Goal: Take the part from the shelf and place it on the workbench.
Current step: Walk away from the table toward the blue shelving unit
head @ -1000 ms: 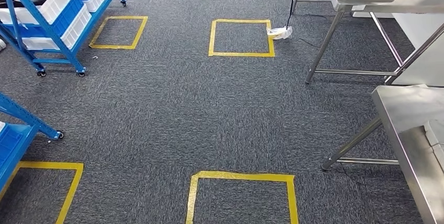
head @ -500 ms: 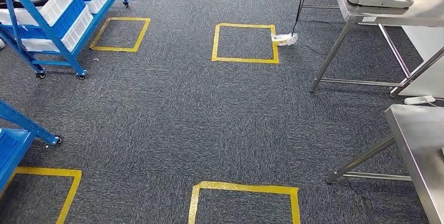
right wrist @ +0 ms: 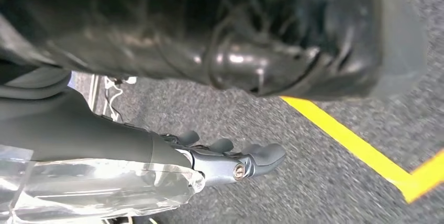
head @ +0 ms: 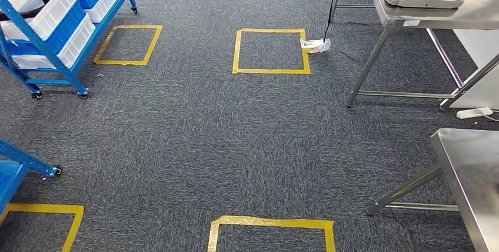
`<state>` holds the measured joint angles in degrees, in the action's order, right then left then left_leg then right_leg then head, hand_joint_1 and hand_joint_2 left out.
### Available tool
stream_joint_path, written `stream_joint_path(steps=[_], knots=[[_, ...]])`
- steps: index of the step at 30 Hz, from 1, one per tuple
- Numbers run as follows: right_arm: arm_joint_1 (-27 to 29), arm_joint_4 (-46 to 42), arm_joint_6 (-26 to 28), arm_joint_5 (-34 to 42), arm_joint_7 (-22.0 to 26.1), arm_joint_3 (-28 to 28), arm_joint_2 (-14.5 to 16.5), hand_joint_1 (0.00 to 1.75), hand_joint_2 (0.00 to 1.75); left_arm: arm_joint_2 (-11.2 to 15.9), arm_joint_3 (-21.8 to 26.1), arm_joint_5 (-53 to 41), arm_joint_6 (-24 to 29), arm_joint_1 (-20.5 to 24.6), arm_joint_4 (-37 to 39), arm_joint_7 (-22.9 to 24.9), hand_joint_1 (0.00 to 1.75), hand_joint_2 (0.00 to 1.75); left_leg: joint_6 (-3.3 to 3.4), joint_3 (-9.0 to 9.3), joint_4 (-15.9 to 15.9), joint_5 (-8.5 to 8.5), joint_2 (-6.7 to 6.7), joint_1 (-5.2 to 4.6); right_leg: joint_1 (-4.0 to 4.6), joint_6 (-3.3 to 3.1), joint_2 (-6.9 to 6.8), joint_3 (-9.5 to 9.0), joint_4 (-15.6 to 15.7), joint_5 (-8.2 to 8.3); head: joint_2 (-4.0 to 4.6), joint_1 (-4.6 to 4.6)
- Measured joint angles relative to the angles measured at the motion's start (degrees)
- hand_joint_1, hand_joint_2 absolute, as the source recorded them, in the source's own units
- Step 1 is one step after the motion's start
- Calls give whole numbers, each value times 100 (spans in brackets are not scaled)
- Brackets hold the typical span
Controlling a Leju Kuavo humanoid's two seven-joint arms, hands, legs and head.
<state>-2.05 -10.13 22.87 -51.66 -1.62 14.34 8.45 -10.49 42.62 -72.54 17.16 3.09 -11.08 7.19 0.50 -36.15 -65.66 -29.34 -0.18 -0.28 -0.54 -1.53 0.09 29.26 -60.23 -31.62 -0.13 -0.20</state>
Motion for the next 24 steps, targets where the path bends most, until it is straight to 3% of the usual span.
stream_joint_path(steps=[2,3,7,14,19,21,24], knots=[[-11,2,-4,-2,-1,0,6,0,0,6,4,-3,2,5,0,-9,0,0,82,59,393,201,9,-65,0,51,0,-64,17,-67,0,-10],[-18,3,-8,-2,-1,0,8,0,0,8,6,-4,0,8,1,-22,0,0,111,69,436,187,5,-87,2,85,1,-86,33,-88,0,-13],[-30,3,-10,-15,-4,0,7,0,175,4,10,-4,-13,-1,0,-85,0,0,70,148,588,310,-14,-62,30,59,-12,-153,84,-86,0,-14],[-36,3,-7,-72,-21,0,6,0,175,2,11,-9,-23,33,0,-117,0,0,171,156,595,246,-19,-82,15,161,-9,-247,281,-103,0,-14],[-46,1,-7,-76,-22,0,6,0,175,2,11,-15,-23,30,0,-118,0,0,257,172,626,245,-28,-101,-20,292,-16,-281,313,-107,0,-14],[-52,-2,-7,-78,-22,0,7,0,175,2,11,-18,-22,32,0,-118,0,0,300,206,675,266,-42,-80,-21,319,-18,-181,48,-266,0,-13],[-52,-3,-2,-80,-22,1,6,0,175,2,11,-27,-22,32,0,-118,0,0,341,220,691,271,-82,-95,-12,295,-12,407,-1054,-764,0,-13]])
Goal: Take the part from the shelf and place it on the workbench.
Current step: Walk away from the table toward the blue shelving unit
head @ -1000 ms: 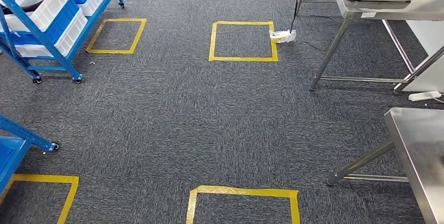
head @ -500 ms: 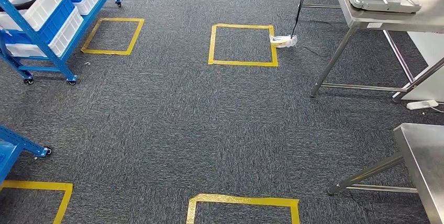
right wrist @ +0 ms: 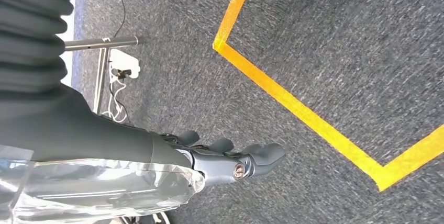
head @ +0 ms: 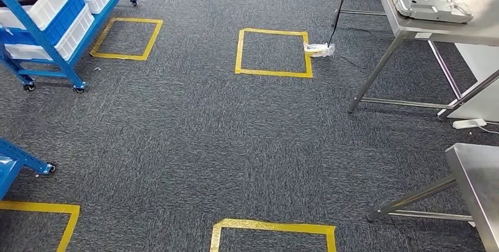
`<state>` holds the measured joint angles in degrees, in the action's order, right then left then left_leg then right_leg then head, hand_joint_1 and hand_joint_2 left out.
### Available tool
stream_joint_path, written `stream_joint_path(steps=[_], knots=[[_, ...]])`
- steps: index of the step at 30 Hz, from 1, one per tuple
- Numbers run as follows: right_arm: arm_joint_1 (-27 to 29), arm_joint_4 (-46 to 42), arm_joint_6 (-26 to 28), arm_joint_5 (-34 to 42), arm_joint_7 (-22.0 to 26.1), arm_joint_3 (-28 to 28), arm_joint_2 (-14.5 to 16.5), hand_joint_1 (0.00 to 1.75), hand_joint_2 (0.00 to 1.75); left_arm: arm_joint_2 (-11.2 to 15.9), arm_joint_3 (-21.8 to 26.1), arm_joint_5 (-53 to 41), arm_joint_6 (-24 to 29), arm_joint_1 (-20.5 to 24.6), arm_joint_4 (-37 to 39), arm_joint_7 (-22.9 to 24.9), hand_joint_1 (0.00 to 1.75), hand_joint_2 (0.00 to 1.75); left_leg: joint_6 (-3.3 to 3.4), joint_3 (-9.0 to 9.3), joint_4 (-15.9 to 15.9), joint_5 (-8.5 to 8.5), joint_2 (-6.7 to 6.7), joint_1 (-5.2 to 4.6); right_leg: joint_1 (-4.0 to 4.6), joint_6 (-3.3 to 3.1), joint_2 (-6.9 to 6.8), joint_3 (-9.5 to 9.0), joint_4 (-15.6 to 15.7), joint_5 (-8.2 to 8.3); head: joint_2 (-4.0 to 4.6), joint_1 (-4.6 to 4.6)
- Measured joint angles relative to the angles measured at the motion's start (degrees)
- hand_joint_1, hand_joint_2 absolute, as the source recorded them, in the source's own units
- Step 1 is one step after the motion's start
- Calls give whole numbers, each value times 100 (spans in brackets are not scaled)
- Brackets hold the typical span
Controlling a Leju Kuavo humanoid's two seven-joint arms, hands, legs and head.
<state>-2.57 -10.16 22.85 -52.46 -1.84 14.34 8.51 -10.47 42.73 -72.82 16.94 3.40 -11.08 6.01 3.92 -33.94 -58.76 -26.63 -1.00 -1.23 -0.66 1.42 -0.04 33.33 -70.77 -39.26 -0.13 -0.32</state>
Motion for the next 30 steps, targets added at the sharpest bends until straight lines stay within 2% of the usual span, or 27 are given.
stream_joint_path(steps=[1,2,3,4,6,7,8,10,12,13,15,16,17,18,19,21,22,23,25,26,28,29,30], knots=[[-2,0,4,-1,0,1,-1,0,175,0,0,-1,0,-3,0,0,0,0,2,4,-1,-1,-27,-13,7,-19,2,164,-265,-49,0,-1],[-5,0,9,-3,0,1,-2,0,175,0,0,-2,0,-6,0,0,0,0,3,12,-2,-2,-62,-25,18,-46,4,242,-350,13,0,-1],[-6,0,13,-5,-1,2,-3,0,175,-1,0,-2,0,-7,0,0,0,0,3,26,-3,-2,-109,-33,35,-84,17,203,-194,196,0,-1],[-3,0,13,-8,-2,2,-5,0,175,-3,0,-3,0,-7,0,0,0,0,2,45,-3,-2,-161,-36,58,-128,59,63,156,448,0,-1],[20,1,13,-10,-5,2,-21,0,175,-21,1,-4,-1,-2,1,0,0,0,-17,51,-13,4,-268,-33,93,-211,291,-237,893,817,0,-1],[25,2,13,-11,-5,2,-29,0,175,-30,1,-5,-1,2,1,0,0,0,-42,37,-16,13,-315,-24,108,-231,377,-314,1105,892,0,-1],[26,2,14,-14,-6,2,-36,0,175,-37,1,-7,-2,3,1,0,0,0,-74,18,-16,27,-364,-12,117,-242,425,-336,1188,899,0,0],[15,2,19,-22,-6,2,-31,0,175,-39,1,-14,-2,0,0,0,0,0,-143,-5,-6,51,-454,0,107,-263,317,-352,1258,938,0,1],[20,2,28,-31,-7,2,-23,0,175,-40,1,-27,-1,-10,0,0,0,0,-209,-81,-164,-66,-347,-11,70,-312,185,-410,1367,992,0,-4],[24,2,33,-33,-7,2,-20,0,175,-39,1,-36,0,-8,0,0,0,0,-248,-194,-404,-213,-236,-4,54,-332,111,-435,1410,1014,0,-7],[30,2,39,-34,-7,3,-24,0,175,-39,1,-51,0,2,0,0,0,0,-332,-538,-1113,-559,-40,53,64,-347,-37,-452,1431,1014,0,-13],[29,2,39,-35,-8,3,-24,0,175,-39,0,-56,0,2,0,0,0,0,-370,-685,-1405,-648,3,89,61,-341,-108,-456,1429,1004,0,-13],[29,2,39,-36,-8,3,-25,0,175,-39,0,-59,0,-3,0,0,0,0,-406,-746,-1516,-630,33,124,54,-330,-174,-465,1425,990,0,-14],[28,2,39,-37,-8,3,-25,0,175,-39,0,-61,1,-11,0,0,0,0,-438,-698,-1413,-509,62,157,43,-314,-236,-480,1420,971,0,-14],[27,2,40,-38,-8,3,-25,0,175,-39,0,-62,2,-16,0,0,0,0,-463,-537,-1096,-308,117,184,30,-292,-294,-503,1411,945,0,-14],[27,2,41,-43,-8,3,-25,0,175,-39,0,-62,5,-8,0,-2,0,0,-478,-146,-334,-4,341,187,26,-228,-398,-547,1378,877,0,-15],[26,2,41,-46,-8,3,-26,0,175,-39,0,-62,7,2,0,-4,0,0,-453,-24,-95,53,423,171,34,-194,-445,-561,1363,847,0,-14],[21,1,41,-51,-8,3,-26,0,175,-39,0,-62,7,8,0,-7,0,0,-422,23,5,44,467,151,46,-160,-487,-571,1354,825,0,-13],[-1,-1,42,-56,-8,4,-25,0,175,-38,1,-61,8,4,0,-11,0,0,-332,32,29,36,373,129,48,-98,-564,-600,1359,795,0,-10],[-11,-3,43,-58,-6,4,-25,0,175,-38,2,-61,8,-4,0,-12,0,0,-296,46,54,44,321,129,32,-65,-525,-613,1332,757,0,-10],[-16,-7,46,-60,-2,4,-25,0,175,-37,4,-60,10,-2,0,-15,0,0,-214,74,106,64,217,141,-2,-17,-294,-490,1016,540,0,-9],[-11,-7,47,-61,0,4,-26,0,175,-37,4,-60,10,3,0,-17,0,0,-188,76,114,67,166,140,-10,-9,-150,-321,671,364,0,-8],[-7,-7,49,-61,1,5,-26,0,175,-37,4,-60,11,11,0,-19,0,0,-168,74,114,65,110,135,-10,-6,-65,-103,268,190,0,-9]])
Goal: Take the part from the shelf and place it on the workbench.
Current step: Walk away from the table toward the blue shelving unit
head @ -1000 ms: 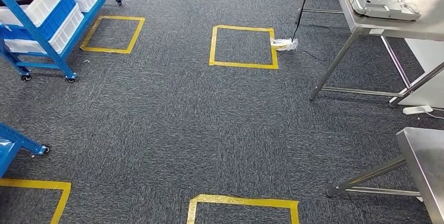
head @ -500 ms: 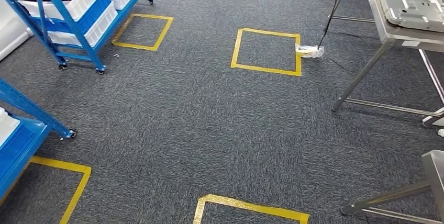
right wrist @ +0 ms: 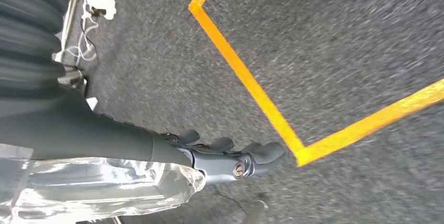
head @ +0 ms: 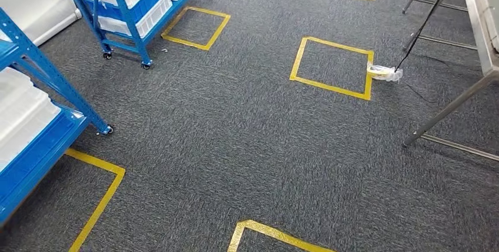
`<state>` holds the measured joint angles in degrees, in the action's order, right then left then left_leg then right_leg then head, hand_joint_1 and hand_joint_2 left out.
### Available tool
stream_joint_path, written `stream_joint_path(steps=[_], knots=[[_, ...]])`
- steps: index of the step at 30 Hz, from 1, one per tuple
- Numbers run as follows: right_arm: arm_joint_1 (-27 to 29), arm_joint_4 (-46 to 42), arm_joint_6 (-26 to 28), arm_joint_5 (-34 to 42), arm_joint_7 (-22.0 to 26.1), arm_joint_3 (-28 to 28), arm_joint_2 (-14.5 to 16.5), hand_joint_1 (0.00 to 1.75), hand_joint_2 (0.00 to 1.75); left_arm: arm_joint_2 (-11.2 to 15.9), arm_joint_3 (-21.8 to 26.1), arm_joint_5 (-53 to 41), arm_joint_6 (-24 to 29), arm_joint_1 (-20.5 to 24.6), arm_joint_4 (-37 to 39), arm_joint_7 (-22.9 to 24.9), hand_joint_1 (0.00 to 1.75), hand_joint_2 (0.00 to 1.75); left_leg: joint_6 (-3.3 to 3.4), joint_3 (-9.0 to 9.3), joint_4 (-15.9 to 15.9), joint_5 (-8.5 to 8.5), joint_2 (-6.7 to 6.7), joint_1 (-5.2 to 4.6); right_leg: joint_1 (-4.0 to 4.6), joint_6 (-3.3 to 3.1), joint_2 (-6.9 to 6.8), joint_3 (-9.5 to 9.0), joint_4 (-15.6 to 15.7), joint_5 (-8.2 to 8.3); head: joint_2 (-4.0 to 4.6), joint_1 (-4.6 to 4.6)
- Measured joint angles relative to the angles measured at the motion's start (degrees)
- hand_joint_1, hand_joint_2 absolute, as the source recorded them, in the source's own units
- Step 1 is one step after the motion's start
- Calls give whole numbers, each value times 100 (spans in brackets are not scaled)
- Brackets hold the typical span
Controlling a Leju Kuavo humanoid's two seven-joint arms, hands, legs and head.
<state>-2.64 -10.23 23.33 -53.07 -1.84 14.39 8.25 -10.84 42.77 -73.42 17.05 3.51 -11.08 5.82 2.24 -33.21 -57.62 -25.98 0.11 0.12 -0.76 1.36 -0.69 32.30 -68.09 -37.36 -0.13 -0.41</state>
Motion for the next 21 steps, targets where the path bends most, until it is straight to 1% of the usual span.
stream_joint_path(steps=[1,2,3,4,5,6,7,8,9,10,11,12,13,14,15,16,17,18,19,20,21], knots=[[3,0,1,-1,0,1,-1,0,175,0,0,1,0,4,0,-1,0,0,8,0,-3,-2,-64,-6,1,1,33,203,-355,-113,0,0],[7,0,3,-3,0,1,-1,0,175,0,0,2,1,3,0,-1,0,0,13,3,-9,-5,-134,-12,1,-1,47,352,-580,-132,0,-1],[10,0,3,-9,-1,1,-1,0,175,0,1,7,4,-2,0,-1,0,0,11,7,-18,-8,-208,-15,1,-9,55,396,-576,-25,0,-1],[14,0,3,-21,-2,1,-2,0,175,-1,2,14,9,-6,0,0,0,0,6,13,-31,-12,-285,-14,0,-22,73,331,-345,185,0,-1],[19,0,3,-37,-7,1,-4,0,175,-5,4,30,16,-10,0,1,0,0,-4,14,-47,-20,-360,-10,-3,-38,137,192,33,435,0,0],[28,2,2,-54,-17,1,-9,0,175,-9,8,50,23,-10,0,1,0,0,-21,7,-68,-28,-425,-14,-7,-51,270,50,408,620,0,0],[33,3,0,-70,-28,1,-13,0,175,-14,15,68,29,-10,0,1,0,0,-45,-7,-87,-33,-484,-16,-9,-62,378,-60,697,742,0,-1],[34,4,-2,-84,-39,1,-17,0,175,-17,25,85,34,-11,0,1,0,0,-73,-24,-98,-33,-527,-15,-5,-72,463,-111,847,784,0,-1],[30,5,-3,-96,-48,0,-19,0,175,-20,37,94,38,-16,0,1,0,0,-107,-39,-100,-24,-571,-13,5,-84,490,-118,883,774,0,-2],[22,5,-3,-105,-52,-1,-19,0,175,-21,48,98,40,-24,0,1,0,0,-143,-50,-91,-12,-618,-5,8,-107,430,-121,896,791,0,-2],[17,5,-3,-113,-58,-1,-19,0,175,-23,57,101,42,-34,0,1,0,0,-173,-59,-98,-15,-620,4,5,-142,369,-130,918,808,0,-2],[18,5,-3,-117,-62,-1,-19,0,175,-24,65,104,43,-41,0,1,0,0,-204,-87,-157,-60,-547,3,-1,-181,306,-144,945,826,0,-6],[24,6,-3,-119,-66,-1,-19,0,175,-25,71,105,44,-41,0,1,0,0,-232,-159,-311,-166,-428,2,-6,-222,234,-154,973,842,0,-9],[33,7,-4,-120,-69,-1,-19,0,175,-25,77,107,45,-35,0,1,0,0,-256,-283,-584,-333,-280,5,-2,-255,159,-160,990,849,0,-12],[44,7,-7,-125,-71,-1,-19,0,175,-26,84,111,47,-29,0,-2,0,0,-283,-449,-942,-525,-160,6,9,-277,85,-160,994,846,0,-15],[52,7,-10,-133,-76,-1,-19,0,175,-26,90,116,49,-24,0,-8,0,0,-306,-621,-1311,-692,-106,14,18,-292,5,-158,993,839,0,-14],[57,7,-15,-141,-85,-1,-20,0,175,-26,97,124,50,-26,0,-15,0,0,-322,-743,-1582,-783,-78,21,25,-297,-72,-157,990,832,0,-14],[59,7,-19,-150,-93,-1,-20,0,175,-25,103,132,52,-33,0,-22,0,0,-330,-773,-1668,-771,-62,25,29,-299,-143,-160,988,824,0,-14],[58,7,-20,-157,-101,-1,-21,0,175,-25,109,137,52,-42,0,-26,0,0,-330,-692,-1533,-660,-40,28,31,-296,-209,-168,985,813,0,-15],[56,7,-21,-161,-104,-1,-21,0,175,-23,114,141,52,-49,0,-27,0,0,-320,-506,-1204,-479,6,28,34,-289,-272,-182,982,800,0,-15],[56,7,-21,-163,-104,-1,-21,0,175,-21,118,142,53,-48,0,-27,0,0,-298,-277,-781,-315,117,18,38,-276,-332,-203,979,783,0,-15]])
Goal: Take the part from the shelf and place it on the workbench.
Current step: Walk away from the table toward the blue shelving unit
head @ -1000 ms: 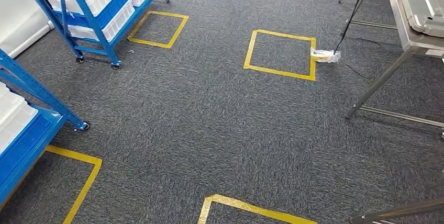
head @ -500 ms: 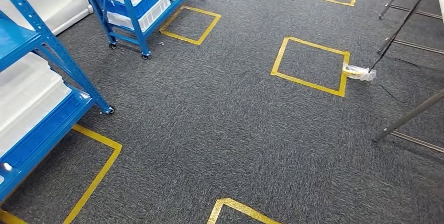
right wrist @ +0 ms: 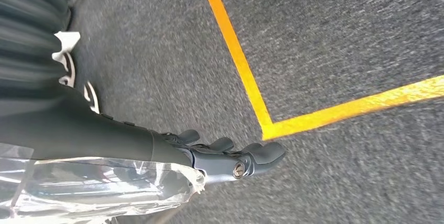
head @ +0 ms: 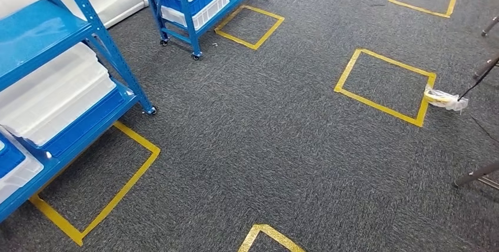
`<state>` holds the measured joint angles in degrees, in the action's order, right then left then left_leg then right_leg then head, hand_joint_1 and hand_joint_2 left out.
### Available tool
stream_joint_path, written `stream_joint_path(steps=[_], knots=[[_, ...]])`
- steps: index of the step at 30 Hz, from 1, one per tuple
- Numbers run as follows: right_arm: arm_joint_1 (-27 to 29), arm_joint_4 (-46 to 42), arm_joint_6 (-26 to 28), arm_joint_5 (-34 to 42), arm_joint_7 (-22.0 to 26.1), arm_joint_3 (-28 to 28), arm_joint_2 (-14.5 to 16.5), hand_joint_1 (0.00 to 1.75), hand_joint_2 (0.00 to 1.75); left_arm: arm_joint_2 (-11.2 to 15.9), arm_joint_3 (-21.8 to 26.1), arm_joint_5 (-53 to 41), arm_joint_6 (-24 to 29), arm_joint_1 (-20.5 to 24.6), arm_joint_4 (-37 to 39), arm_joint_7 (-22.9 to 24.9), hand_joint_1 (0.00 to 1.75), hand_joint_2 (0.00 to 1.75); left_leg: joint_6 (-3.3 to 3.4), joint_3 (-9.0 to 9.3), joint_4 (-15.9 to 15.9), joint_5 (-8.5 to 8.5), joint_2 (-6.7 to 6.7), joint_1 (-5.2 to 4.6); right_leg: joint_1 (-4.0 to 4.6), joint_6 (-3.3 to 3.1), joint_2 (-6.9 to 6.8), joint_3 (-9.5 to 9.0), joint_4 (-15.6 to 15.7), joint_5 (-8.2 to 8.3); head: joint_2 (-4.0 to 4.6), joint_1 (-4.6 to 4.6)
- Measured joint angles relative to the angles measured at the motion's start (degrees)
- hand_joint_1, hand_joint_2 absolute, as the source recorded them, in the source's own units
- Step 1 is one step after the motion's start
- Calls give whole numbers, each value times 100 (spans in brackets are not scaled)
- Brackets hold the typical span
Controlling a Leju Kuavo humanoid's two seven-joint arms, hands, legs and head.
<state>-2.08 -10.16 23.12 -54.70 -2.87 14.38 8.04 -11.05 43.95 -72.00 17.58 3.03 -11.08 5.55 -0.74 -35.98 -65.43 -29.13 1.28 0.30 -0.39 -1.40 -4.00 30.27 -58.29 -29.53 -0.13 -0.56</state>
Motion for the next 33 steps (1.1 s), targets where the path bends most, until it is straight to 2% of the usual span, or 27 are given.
stream_joint_path(steps=[2,3,5,6,8,9,10,11,12,13,14,15,16,18,19,20,21,22,23,24,25,26,27,28,29,31,33], knots=[[-3,-1,-3,-3,11,0,0,0,175,5,12,2,3,15,0,3,0,0,74,328,608,180,194,-47,22,48,-104,-37,-9,-36,0,1],[-11,-1,-5,-3,21,0,0,0,175,9,19,5,5,21,0,6,0,0,108,380,716,183,238,-71,29,75,-147,-50,-8,-47,0,2],[-38,-4,-8,-6,43,0,0,0,175,19,35,15,18,15,0,10,0,0,168,392,751,198,136,-77,38,133,-226,-81,8,-64,0,2],[-47,-7,-8,-8,52,0,-1,0,175,24,43,19,31,9,0,8,0,0,195,415,790,216,83,-62,31,165,-187,-96,-15,-98,0,5],[-46,-11,-2,-10,67,0,-4,0,175,31,59,21,65,15,0,-1,0,0,264,464,867,264,-26,-23,16,218,53,5,-312,-309,0,14],[-38,-11,0,-10,73,0,-8,0,175,34,66,21,80,24,0,-6,0,0,285,462,879,276,-77,-20,-4,233,218,157,-646,-488,0,16],[-31,-11,2,-12,76,0,-14,0,175,36,70,21,90,35,0,-9,0,0,303,455,878,282,-135,-19,-13,244,315,359,-1041,-667,0,17],[-24,-11,2,-15,78,0,-20,0,175,37,73,20,96,41,0,-10,0,0,308,453,875,284,-203,-19,-23,257,362,549,-1392,-782,0,16],[-18,-11,2,-18,78,0,-27,0,175,37,75,19,99,39,0,-10,0,0,308,457,870,282,-275,-17,-35,271,381,672,-1591,-790,0,16],[-12,-11,2,-24,78,0,-33,0,175,37,76,17,101,35,0,-10,0,0,301,463,859,277,-354,-13,-50,283,391,687,-1554,-667,0,16],[-5,-11,2,-28,78,0,-39,0,175,37,78,16,101,32,0,-9,0,0,288,470,844,268,-432,-6,-69,291,412,598,-1294,-448,0,15],[2,-11,2,-35,78,0,-47,0,175,36,80,14,102,28,0,-7,0,0,266,470,819,254,-508,3,-95,298,484,446,-895,-209,0,16],[11,-9,2,-43,75,0,-53,0,175,34,81,9,102,30,0,0,0,0,233,453,778,232,-578,4,-111,304,610,299,-519,-45,0,17],[9,-6,4,-70,70,0,-60,0,175,30,84,-2,100,35,0,39,0,0,158,399,722,208,-693,7,-117,286,798,154,-129,65,0,16],[0,-5,2,-94,64,0,-63,0,175,28,87,1,103,33,0,59,0,0,117,372,717,212,-744,12,-99,264,816,150,-116,46,0,15],[-14,-6,-5,-124,56,-1,-66,0,175,28,96,18,112,24,0,70,0,0,78,355,728,223,-795,22,-100,226,762,150,-111,57,0,14],[-22,-7,-21,-156,42,-2,-72,0,175,29,110,45,133,12,0,67,0,0,45,343,713,211,-767,30,-102,185,701,140,-87,71,0,14],[-21,-7,-39,-183,26,-4,-76,0,175,30,130,91,160,4,0,58,0,0,18,304,636,154,-664,31,-108,140,637,126,-58,86,0,7],[-15,-7,-54,-198,17,-7,-79,0,175,30,156,146,189,6,0,43,0,0,-5,213,446,28,-521,29,-114,99,561,115,-31,97,0,1],[-5,-7,-62,-203,25,-8,-81,0,175,30,185,195,214,15,0,26,0,0,-21,73,145,-147,-354,30,-103,70,479,108,-19,98,0,-4],[6,-7,-61,-198,48,-9,-81,0,175,30,217,240,231,26,0,13,0,0,-38,-110,-228,-341,-251,30,-91,47,398,106,-16,91,0,-10],[16,-7,-56,-192,79,-9,-81,0,175,30,249,269,243,34,0,1,0,0,-54,-289,-594,-493,-206,36,-78,36,310,106,-18,83,0,-9],[19,-7,-52,-186,108,-9,-81,0,175,30,278,286,251,33,0,-5,0,0,-65,-397,-822,-549,-185,39,-70,28,228,104,-21,74,0,-8],[16,-7,-50,-181,127,-9,-81,0,175,31,300,297,256,26,0,-7,0,0,-67,-402,-842,-494,-168,40,-64,25,153,98,-24,64,0,-8],[11,-7,-49,-179,136,-9,-81,0,175,31,317,303,260,19,0,-7,0,0,-61,-290,-637,-340,-142,38,-59,28,87,87,-27,52,0,-8],[4,-7,-49,-174,144,-9,-80,0,175,32,351,330,282,21,0,-25,0,0,-7,131,159,23,44,13,-43,54,-30,46,-33,18,0,-8],[-4,-7,-51,-182,140,-9,-80,0,175,32,396,394,336,42,0,-116,0,0,72,390,664,174,199,-31,-18,105,-126,11,-37,-13,0,-7]])
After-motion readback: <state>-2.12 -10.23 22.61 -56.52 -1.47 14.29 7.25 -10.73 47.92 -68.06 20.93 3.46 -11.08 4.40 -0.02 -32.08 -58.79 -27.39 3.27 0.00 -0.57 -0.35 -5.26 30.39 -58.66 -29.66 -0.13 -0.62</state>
